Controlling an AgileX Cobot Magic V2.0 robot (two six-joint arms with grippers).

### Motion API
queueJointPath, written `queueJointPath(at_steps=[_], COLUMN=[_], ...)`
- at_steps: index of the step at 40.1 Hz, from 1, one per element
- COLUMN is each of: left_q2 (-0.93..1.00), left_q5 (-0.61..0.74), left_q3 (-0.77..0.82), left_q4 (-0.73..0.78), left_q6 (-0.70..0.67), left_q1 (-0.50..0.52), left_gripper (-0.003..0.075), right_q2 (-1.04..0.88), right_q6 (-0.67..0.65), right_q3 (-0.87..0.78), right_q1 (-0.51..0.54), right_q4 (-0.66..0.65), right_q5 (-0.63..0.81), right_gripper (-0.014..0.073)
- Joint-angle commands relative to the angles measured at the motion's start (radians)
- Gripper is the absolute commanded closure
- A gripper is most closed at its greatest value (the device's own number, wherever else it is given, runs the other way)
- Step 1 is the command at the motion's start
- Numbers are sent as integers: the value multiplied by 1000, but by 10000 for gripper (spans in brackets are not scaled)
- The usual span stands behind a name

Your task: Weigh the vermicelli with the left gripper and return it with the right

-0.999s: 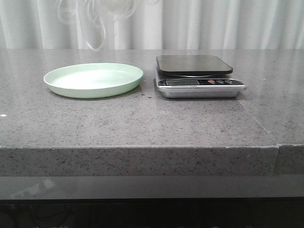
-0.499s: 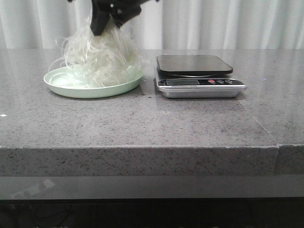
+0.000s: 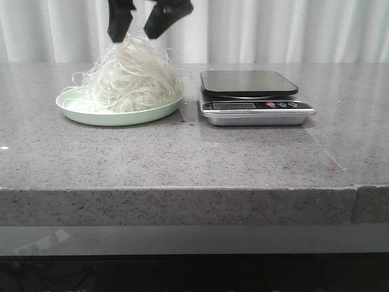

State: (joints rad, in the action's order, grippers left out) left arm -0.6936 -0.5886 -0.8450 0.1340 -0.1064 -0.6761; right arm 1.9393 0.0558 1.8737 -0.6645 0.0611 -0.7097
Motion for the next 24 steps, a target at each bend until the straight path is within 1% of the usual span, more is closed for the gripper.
queueJointPath(at_steps=[1, 5, 10, 14, 24], left_q2=[1, 1, 1, 1, 1], left_q5=[68, 68, 68, 68, 68], left_q3=[-26, -26, -26, -26, -26], left_q4=[-4, -4, -4, -4, -4], left_q6=[-12, -12, -12, -12, -12], left_q1=[-7, -7, -7, -7, -7], left_gripper=[239, 239, 239, 239, 239], right_q2=[-136, -207, -327, -430, -677], right_q6=[8, 8, 8, 8, 8], right_q3=[38, 34, -20, -116, -360], right_q1=[4, 6, 6, 6, 6], right_q4=[-3, -3, -3, -3, -6], right_q5=[-1, -57, -48, -23, -21], right_gripper=[101, 101, 101, 101, 101])
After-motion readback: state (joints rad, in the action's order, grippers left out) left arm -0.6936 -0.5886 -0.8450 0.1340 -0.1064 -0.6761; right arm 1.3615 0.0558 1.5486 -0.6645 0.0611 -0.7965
